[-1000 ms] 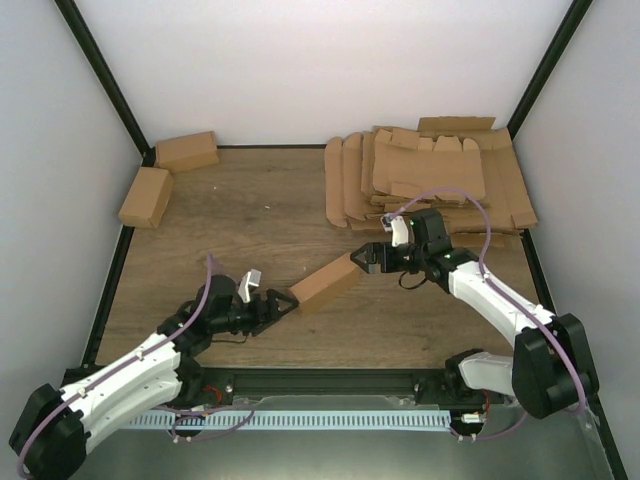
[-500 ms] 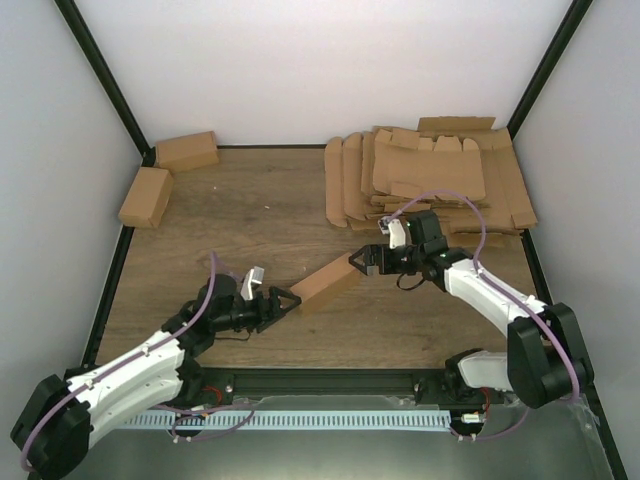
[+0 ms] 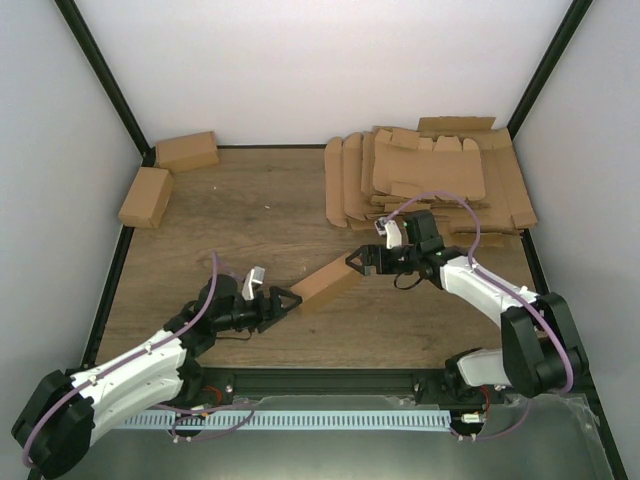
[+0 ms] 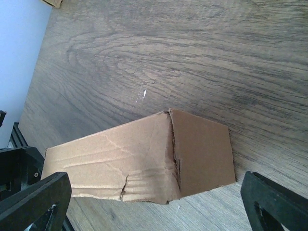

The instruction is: Fold the paper box

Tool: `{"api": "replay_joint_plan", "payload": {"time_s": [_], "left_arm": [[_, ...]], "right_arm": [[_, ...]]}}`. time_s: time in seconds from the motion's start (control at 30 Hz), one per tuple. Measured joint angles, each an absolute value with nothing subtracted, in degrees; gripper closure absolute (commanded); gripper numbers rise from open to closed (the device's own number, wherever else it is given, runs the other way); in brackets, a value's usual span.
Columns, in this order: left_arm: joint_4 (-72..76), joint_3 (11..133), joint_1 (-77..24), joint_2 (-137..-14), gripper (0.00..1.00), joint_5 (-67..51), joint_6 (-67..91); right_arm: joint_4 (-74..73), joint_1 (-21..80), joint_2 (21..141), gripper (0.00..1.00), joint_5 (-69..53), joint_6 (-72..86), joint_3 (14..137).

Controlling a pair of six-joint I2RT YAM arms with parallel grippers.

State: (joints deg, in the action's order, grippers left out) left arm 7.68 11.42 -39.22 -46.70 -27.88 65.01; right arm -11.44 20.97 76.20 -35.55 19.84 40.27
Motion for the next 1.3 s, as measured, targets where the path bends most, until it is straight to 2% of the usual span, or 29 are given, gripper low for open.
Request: {"api": "replay_joint_plan", "payload": {"time_s": [0.2, 0.6, 1.0, 1.3], "left_arm": [[5.4, 13.0, -39.2, -47.7, 0.04, -25.8, 63.2], [-11.2, 30.5, -37.8, -53.6, 0.07, -18.7, 44.0], [-18.1, 34.7, -38.9, -61.9, 0.08, -16.4, 32.4], [-22.4, 38.3, -43.1, -60.7, 0.06, -14.5, 31.0]], "right_arm": [[-10.9, 23.0, 76.3, 0.00, -34.2, 20.8, 40.3], [-12.2, 28.6, 76.2, 0.00, -25.9, 22.1, 40.6], [-11.0, 29.1, 75.2, 0.03, -19.4, 25.3, 36.9], [-13.0, 29.2, 65.7, 0.03, -18.6, 29.7, 29.6]]}}
